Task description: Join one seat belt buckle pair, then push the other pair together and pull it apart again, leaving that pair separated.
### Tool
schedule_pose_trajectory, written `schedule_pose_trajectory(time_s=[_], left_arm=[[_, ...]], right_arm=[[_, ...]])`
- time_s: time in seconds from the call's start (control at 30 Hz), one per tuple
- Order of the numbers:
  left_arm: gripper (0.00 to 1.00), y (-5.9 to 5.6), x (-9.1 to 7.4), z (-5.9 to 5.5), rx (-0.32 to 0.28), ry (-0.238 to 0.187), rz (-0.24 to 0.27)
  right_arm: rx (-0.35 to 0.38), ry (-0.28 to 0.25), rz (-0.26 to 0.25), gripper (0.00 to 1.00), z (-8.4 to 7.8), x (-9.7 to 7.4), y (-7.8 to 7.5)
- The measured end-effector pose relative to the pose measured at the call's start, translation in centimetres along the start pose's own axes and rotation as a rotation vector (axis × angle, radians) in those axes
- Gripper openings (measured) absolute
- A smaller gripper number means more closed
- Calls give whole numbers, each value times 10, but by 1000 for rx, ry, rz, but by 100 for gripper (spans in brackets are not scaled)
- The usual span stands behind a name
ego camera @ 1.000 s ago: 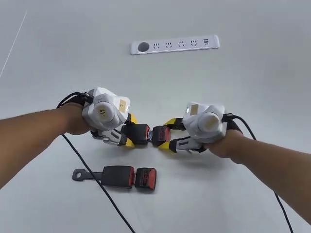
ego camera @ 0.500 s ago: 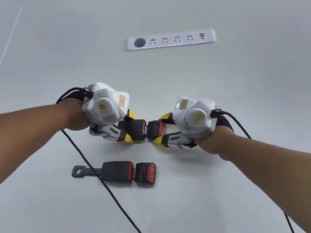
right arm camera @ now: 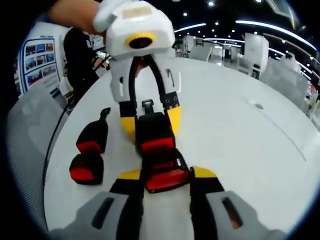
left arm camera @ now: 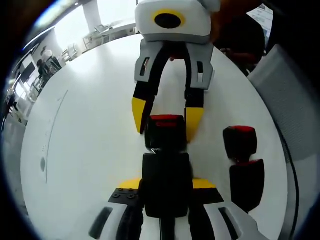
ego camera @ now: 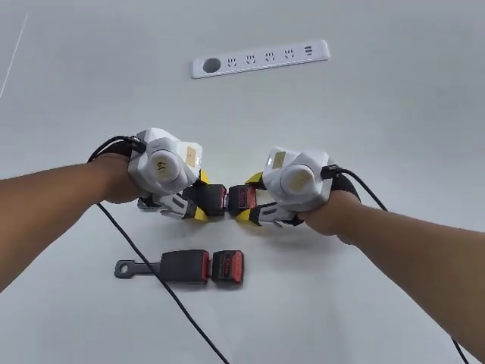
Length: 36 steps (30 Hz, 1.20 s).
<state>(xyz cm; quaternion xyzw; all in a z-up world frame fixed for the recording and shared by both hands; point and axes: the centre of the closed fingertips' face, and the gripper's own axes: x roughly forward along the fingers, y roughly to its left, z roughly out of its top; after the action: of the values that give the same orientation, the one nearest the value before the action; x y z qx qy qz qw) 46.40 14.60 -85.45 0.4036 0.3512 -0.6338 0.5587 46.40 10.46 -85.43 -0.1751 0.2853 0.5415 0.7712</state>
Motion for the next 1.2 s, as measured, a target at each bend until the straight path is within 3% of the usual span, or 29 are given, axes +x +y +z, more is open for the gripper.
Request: schedule_pose_trajectory(time_s=[0.5, 1.0, 1.2], left_arm=[[35, 0, 0, 0, 0, 19, -2], [35, -1, -1, 4, -13, -1, 0], [35, -2, -1, 4, -22, -7, 1]], right_arm=[[-3, -11, -1, 35, 0, 0, -1], [-21, -4, 15, 35, -1, -1, -2], [-27, -3, 23, 35, -5, -9, -6]])
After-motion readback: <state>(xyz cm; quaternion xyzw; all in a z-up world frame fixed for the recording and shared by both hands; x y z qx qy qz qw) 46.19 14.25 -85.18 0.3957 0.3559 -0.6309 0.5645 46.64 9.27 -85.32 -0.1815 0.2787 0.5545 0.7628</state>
